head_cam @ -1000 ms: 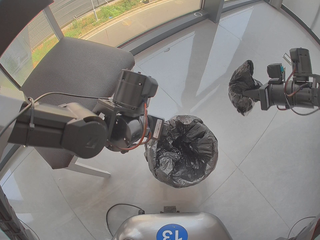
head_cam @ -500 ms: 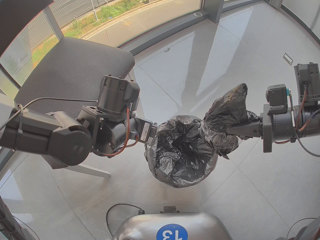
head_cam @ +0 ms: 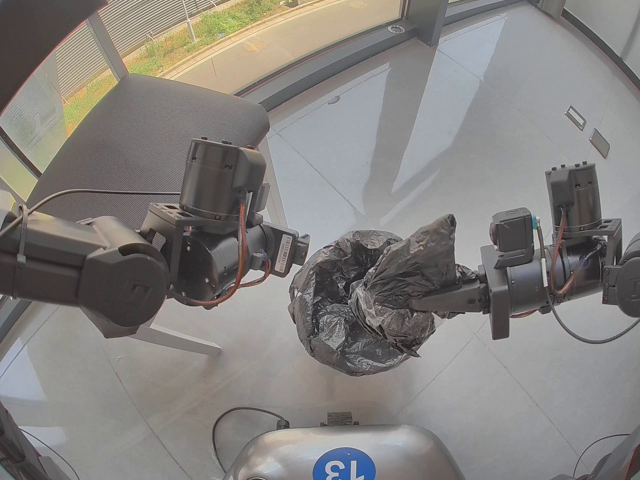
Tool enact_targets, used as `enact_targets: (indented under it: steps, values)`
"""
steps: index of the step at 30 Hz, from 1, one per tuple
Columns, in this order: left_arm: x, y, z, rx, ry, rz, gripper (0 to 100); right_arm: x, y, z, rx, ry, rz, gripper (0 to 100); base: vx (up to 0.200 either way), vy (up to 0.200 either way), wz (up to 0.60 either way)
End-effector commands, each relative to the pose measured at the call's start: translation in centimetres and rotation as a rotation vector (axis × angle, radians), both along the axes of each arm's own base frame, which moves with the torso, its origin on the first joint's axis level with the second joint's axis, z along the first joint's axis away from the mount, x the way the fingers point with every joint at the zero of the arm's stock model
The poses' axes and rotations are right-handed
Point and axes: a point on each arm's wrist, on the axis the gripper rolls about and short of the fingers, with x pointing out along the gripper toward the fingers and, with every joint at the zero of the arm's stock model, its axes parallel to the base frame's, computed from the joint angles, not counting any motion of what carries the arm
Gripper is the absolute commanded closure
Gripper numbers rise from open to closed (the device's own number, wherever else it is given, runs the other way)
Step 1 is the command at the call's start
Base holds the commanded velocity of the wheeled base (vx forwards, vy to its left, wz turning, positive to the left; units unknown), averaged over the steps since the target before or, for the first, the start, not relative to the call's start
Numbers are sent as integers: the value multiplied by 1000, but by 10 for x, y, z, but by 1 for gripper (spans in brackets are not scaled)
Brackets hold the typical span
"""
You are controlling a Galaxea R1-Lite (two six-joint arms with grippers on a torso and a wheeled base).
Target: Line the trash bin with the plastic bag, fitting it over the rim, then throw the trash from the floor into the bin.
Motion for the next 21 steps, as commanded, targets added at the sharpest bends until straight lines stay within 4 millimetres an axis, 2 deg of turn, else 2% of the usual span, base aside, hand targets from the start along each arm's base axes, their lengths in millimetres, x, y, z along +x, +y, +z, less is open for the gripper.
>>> enact_targets:
  steps: [1, 11, 17, 18, 21]
  values:
    - [0, 0, 2, -10, -5, 1, 0, 21, -2, -30, -8, 79, 1, 100, 0, 0, 0]
    - [4, -3, -1, -23, -12, 2, 0, 49, -11, -52, 30, 80, -11, 100, 0, 0, 0]
    - [5, -4, -2, -27, -11, -3, 0, 59, -7, -62, 47, 77, 4, 100, 0, 0, 0]
    - [5, -4, -3, -27, -10, -2, 0, 59, -7, -63, 52, 76, 12, 0, 0, 0, 0]
    - [5, -4, -3, -37, -5, 2, 0, 63, -6, -67, 60, 82, 15, 0, 0, 0, 0]
